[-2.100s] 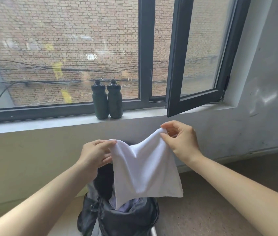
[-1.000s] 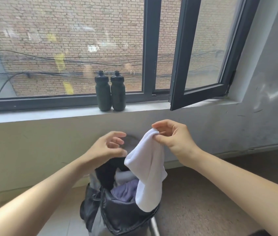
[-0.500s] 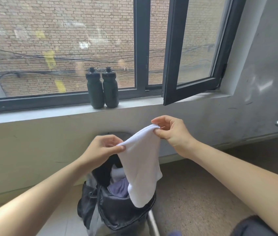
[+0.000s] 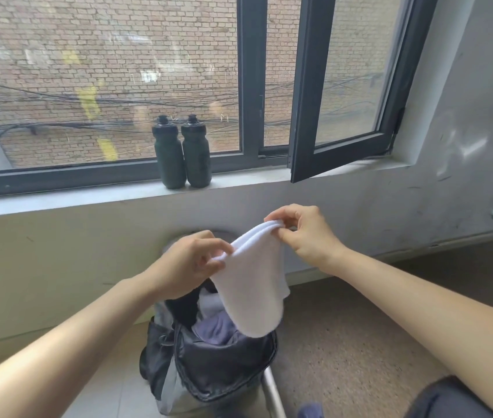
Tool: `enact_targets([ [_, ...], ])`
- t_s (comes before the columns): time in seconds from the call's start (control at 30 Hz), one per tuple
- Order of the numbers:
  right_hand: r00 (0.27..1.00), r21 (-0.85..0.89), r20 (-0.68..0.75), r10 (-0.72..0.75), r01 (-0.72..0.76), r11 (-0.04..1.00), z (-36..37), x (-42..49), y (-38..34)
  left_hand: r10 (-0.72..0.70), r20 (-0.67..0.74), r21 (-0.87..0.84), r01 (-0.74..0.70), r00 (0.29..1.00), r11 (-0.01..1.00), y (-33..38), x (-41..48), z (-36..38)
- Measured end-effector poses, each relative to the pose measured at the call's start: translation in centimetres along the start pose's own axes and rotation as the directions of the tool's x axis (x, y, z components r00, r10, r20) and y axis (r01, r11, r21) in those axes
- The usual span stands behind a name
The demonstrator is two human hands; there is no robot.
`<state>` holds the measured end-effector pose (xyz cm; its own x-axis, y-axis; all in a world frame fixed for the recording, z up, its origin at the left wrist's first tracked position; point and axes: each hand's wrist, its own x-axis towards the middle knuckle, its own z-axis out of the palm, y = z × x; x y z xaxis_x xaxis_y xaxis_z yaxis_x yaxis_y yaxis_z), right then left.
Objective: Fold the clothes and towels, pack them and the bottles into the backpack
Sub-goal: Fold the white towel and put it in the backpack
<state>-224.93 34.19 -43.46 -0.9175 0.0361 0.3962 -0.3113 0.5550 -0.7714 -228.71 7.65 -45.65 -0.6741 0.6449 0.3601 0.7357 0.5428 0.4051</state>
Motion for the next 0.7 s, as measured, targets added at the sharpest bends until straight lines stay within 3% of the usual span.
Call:
enact_targets([
  [0.17, 0.999, 0.015, -0.021, -0.034, 0.035, 0.999, 0.3, 0.0, -0.5, -0.022, 0.289, 0.156, -0.025, 0.957, 0.987, 1.1, 0.0, 0.9],
  [0.23, 0.999, -0.016, -0.032, -0.033, 0.032, 0.999, 0.1, 0.1, -0.2, -0.066, 0.343, 0.242, -0.02, 0.937, 0.97, 1.2, -0.1, 0.8],
  [0.53, 0.996, -0.344, 0.086, 0.032, -0.001, 0.939, -0.4, 0.3, 1.6, -0.051, 0.051, 0.135, 0.044, 0.997, 0.99, 1.7, -0.2, 0.1],
  [0.63, 0.992, -0.335, 0.12, 0.045, -0.002, 0.942, -0.1, 0.3, 1.0, -0.152, -0.043, -0.02, 0.151, 0.987, 0.988, 1.3, -0.1, 0.2],
  [0.7, 0.985, -0.212, 0.133, 0.112, -0.082, 0.974, 0.0, 0.3, 0.7, -0.235, -0.105, -0.154, 0.218, 0.966, 0.964, 1.0, -0.1, 0.1],
])
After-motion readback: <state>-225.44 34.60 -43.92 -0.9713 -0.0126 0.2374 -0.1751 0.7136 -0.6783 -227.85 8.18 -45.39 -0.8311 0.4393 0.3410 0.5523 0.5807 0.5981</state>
